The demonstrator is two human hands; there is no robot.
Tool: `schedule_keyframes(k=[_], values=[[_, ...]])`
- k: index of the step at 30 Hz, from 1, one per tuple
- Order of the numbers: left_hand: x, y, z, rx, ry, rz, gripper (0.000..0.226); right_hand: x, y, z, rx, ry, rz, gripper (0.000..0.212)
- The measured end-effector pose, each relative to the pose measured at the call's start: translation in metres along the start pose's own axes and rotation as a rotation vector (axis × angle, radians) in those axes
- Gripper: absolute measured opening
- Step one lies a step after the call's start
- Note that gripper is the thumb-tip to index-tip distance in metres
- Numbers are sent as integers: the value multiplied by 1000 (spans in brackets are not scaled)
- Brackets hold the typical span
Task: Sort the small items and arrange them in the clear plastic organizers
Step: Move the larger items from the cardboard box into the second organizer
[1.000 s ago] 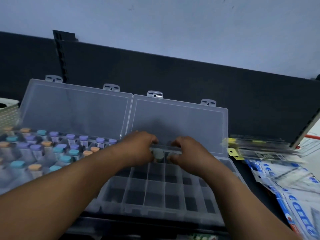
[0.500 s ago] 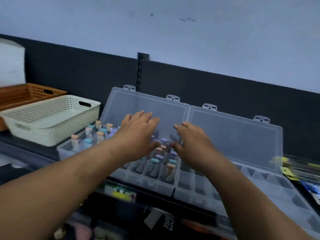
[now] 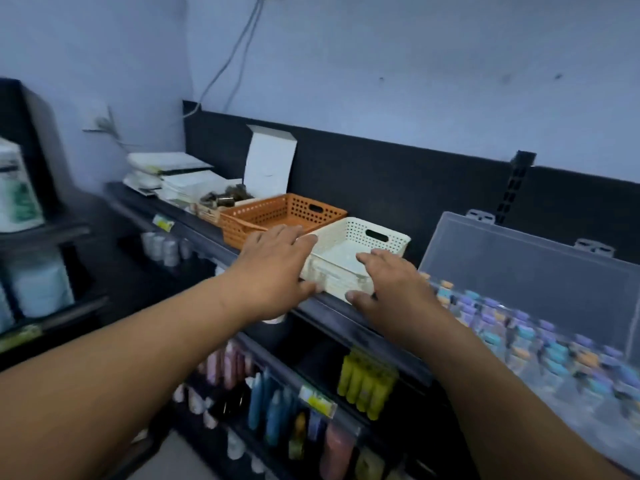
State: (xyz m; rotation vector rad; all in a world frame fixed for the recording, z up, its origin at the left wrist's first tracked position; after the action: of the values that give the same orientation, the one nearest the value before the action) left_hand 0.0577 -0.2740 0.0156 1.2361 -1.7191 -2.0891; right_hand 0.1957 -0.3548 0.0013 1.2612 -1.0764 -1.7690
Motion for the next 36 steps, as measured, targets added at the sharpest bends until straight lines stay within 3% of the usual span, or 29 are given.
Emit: schedule_keyframes(k=[8, 25, 36], values=[[12, 10, 129, -19, 148, 44, 81, -69, -30, 89, -11, 107, 44, 70], [-105, -43, 286, 35, 339, 7, 74, -281, -99, 134, -137, 190, 98, 70], [-198, -121, 368, 172, 227, 62, 69, -389, -169, 168, -164, 64, 124, 62]])
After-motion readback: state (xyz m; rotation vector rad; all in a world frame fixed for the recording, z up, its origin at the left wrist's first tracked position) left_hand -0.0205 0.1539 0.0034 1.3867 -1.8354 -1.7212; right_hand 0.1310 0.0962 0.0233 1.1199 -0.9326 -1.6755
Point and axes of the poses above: each hand's wrist, its own x-axis away from the middle knuckle, its own y-axis out of the back of the hand, z = x × y, the point moved 5 cm from there along -x, towards the middle knuckle, and after that the axes turned 9 degrees about -z, right-handed, at the moved point
